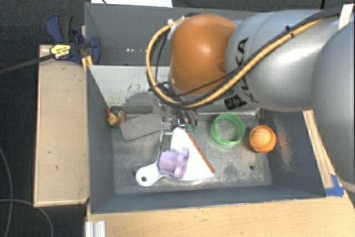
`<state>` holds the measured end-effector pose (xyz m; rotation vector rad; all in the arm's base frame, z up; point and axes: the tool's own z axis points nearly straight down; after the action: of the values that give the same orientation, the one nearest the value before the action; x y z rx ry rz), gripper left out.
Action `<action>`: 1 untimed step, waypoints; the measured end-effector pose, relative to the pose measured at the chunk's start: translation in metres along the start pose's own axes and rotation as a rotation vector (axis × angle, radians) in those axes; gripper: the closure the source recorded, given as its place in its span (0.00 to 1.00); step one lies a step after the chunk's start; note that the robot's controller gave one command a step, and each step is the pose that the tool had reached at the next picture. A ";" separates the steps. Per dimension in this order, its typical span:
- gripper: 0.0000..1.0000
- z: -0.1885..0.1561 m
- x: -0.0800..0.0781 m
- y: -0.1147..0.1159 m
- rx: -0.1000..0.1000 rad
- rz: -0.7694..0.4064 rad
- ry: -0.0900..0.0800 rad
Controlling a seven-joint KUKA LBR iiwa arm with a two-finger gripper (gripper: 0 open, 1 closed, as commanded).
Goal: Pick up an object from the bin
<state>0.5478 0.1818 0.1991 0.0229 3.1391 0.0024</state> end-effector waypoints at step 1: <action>0.00 0.000 0.000 0.000 0.000 0.001 0.000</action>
Offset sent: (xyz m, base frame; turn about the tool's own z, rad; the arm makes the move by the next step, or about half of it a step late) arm -0.0015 -0.0317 -0.1078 0.0757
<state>0.5478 0.1817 0.1991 0.0247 3.1390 0.0023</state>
